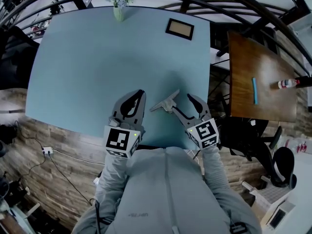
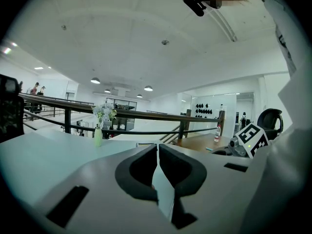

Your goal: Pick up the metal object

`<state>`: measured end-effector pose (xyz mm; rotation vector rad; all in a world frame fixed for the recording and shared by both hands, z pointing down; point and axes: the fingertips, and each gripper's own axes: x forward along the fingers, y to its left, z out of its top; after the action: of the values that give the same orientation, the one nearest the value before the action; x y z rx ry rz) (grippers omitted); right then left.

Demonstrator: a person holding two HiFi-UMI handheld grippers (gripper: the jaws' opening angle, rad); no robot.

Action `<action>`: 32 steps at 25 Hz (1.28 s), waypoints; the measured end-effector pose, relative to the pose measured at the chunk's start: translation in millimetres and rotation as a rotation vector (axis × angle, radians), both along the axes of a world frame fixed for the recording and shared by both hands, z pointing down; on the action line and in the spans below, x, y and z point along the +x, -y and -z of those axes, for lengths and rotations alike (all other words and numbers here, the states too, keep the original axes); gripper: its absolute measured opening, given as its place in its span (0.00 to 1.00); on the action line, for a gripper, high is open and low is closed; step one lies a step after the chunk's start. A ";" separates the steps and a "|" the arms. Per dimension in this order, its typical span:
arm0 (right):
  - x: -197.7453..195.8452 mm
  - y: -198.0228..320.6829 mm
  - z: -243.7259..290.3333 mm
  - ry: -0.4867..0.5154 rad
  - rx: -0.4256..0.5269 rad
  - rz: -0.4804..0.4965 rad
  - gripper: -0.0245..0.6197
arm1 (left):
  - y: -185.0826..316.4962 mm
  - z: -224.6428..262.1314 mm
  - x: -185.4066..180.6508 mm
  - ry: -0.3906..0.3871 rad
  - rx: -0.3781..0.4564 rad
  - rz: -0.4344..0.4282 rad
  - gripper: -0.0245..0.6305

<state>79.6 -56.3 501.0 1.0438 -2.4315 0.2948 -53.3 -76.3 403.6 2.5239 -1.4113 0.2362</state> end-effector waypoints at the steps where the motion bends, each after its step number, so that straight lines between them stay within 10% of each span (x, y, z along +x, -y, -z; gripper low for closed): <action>1: -3.3 -2.0 -6.3 -0.002 -0.015 0.001 0.48 | -0.3 -2.5 -0.3 0.000 -0.004 0.000 0.09; 32: -24.6 -11.5 -134.1 -0.074 -0.236 -0.059 0.59 | -4.7 -50.1 -1.5 0.000 -0.090 -0.025 0.09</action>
<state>55.0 -44.8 635.1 1.0041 -2.2389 0.5387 -54.8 -71.6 453.7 2.4704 -1.3385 0.2979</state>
